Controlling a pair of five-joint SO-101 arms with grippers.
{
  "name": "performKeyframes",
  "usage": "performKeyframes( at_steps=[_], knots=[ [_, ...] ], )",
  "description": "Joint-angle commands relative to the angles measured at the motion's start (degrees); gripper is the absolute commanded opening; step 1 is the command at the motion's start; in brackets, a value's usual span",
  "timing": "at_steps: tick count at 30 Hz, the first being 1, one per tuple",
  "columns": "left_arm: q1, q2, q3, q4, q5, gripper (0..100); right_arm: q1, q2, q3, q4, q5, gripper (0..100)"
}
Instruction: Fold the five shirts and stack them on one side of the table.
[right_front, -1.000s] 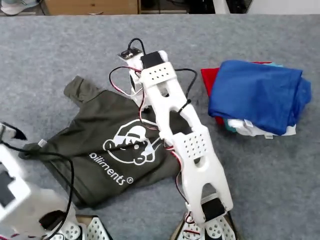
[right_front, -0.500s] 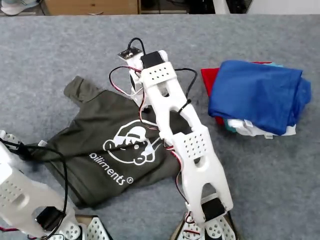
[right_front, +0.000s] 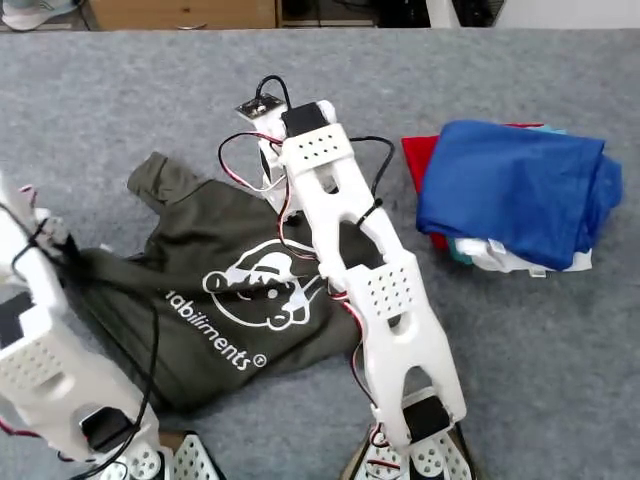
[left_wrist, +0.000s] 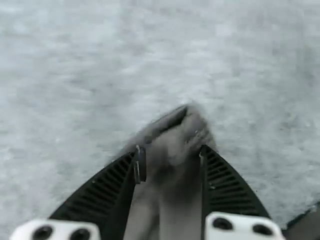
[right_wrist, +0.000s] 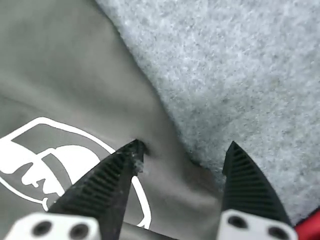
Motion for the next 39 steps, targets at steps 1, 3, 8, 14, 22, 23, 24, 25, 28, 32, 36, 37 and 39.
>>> performKeyframes(
  at_steps=[1,3,8,14,22,23,24,25,28,32,36,37,39],
  knots=[
    [2.3,3.5,-7.1,0.7,0.6,18,1.0,-0.3,-2.4,1.3,-0.1,26.4],
    [1.2,6.2,-12.9,5.5,0.6,18,1.0,-0.3,-2.3,1.3,-0.1,26.4],
    [-2.9,10.5,-32.6,23.7,0.4,25,1.0,-0.2,-2.3,1.3,-0.1,26.4],
    [-7.4,9.3,-34.8,24.9,0.3,28,0.9,-0.2,-2.3,1.3,0.0,26.4],
    [-4.8,11.2,-25.8,23.8,0.6,28,0.9,3.5,-2.9,1.1,0.0,26.4],
    [-4.5,12.4,-25.8,22.9,0.8,28,0.9,3.6,-2.7,1.1,0.0,26.4],
    [-4.4,13.4,-25.8,21.9,1.8,28,0.9,3.7,-2.5,1.1,0.0,26.4],
    [-4.6,14.4,-25.8,20.6,3.3,28,0.9,3.7,-2.5,1.2,0.0,26.4],
    [-6.3,16.5,-25.8,17.1,5.6,28,0.9,3.7,-2.4,1.2,0.0,26.4],
    [-8.3,17.6,-27.1,16.9,5.5,28,0.9,3.8,-2.4,1.2,0.0,26.4],
    [-7.8,17.6,-29.1,16.9,3.3,28,0.9,3.9,-2.4,1.2,0.0,26.4],
    [-7.7,17.7,-29.5,16.9,3.1,28,0.9,3.9,-2.4,1.2,0.0,26.4],
    [-7.2,17.7,-29.0,16.9,3.1,28,0.9,3.9,-2.4,1.2,0.0,26.4]
  ],
)
